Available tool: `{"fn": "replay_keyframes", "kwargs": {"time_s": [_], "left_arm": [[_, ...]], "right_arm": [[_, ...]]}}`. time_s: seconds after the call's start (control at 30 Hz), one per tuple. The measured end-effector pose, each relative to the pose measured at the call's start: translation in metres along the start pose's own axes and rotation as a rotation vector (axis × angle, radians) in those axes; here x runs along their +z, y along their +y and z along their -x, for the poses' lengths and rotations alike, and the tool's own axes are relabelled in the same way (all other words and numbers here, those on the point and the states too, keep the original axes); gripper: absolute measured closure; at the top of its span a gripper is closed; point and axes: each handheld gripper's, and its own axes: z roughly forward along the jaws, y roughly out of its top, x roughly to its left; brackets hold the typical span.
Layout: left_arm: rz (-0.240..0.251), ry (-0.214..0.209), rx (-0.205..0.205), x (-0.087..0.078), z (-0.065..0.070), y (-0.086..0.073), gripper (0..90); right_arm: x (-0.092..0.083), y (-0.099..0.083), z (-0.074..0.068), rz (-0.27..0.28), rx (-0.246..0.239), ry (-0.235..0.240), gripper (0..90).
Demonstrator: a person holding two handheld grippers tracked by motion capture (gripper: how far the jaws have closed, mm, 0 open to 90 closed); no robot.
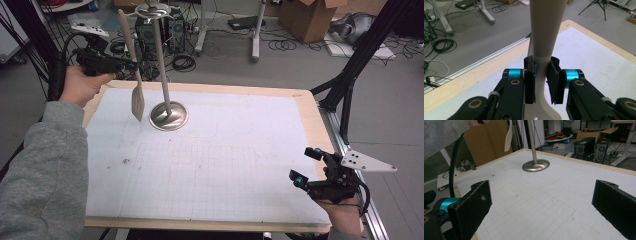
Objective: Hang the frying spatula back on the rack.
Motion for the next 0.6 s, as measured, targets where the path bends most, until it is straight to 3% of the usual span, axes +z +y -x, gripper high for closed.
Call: {"fn": "replay_keyframes", "kwargs": {"time_s": [0.6], "left_arm": [[-0.021,-0.008,0.012,0.0079,0.0059,0.0051,77.2]], "right_arm": [[-0.0003,0.0001,-0.0001,0.0,0.001,0.0,1.4]]}}
